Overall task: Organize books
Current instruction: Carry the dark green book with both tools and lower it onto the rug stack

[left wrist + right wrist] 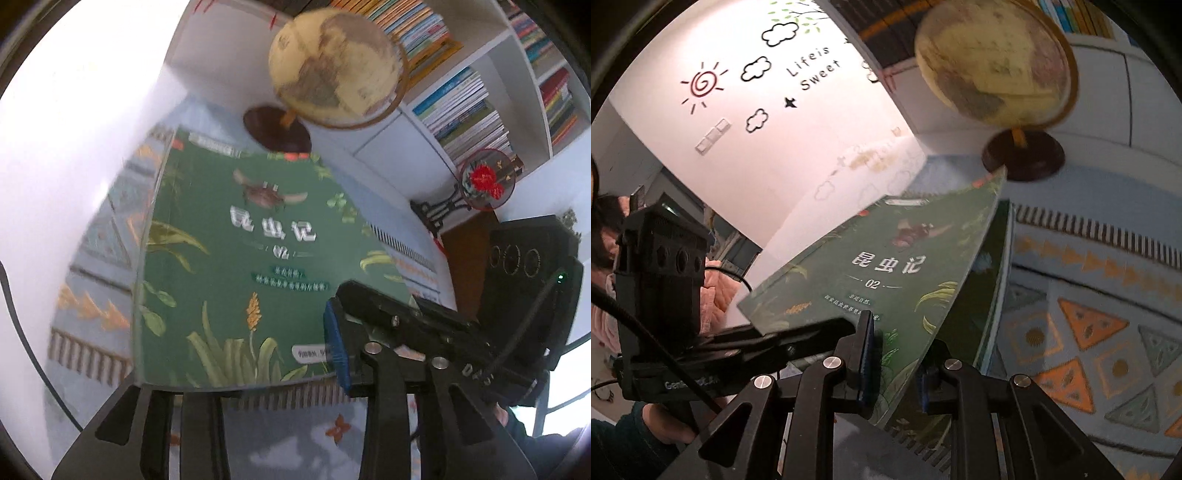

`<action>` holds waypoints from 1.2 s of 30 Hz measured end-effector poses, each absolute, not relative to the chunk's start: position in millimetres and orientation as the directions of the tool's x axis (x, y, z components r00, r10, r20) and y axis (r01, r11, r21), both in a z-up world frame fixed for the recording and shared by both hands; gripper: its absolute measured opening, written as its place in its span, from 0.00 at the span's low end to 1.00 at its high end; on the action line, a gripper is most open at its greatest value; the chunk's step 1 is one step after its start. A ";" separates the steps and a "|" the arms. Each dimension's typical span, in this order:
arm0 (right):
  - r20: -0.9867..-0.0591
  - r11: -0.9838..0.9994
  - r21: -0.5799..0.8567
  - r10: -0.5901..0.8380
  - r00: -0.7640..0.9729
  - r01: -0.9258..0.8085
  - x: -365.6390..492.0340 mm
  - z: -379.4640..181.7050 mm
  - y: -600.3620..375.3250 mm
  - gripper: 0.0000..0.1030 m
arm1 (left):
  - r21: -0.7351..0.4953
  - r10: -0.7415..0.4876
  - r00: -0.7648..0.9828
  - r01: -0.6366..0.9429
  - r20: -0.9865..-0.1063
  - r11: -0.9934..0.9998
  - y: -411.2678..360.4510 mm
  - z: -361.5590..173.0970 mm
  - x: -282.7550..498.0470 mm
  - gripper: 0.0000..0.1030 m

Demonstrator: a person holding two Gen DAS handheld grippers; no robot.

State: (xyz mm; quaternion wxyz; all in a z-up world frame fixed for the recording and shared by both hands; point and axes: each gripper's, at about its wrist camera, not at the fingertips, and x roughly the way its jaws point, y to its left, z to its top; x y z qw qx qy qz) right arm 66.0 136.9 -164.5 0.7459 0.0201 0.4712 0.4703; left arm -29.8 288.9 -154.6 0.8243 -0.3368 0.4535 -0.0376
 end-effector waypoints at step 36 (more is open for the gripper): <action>-0.786 0.602 0.383 0.611 0.096 -0.700 45.7 -202.3 172.6 0.20 | -0.565 -0.429 0.493 -0.164 -0.757 0.809 286.3 -164.6 -76.7 0.34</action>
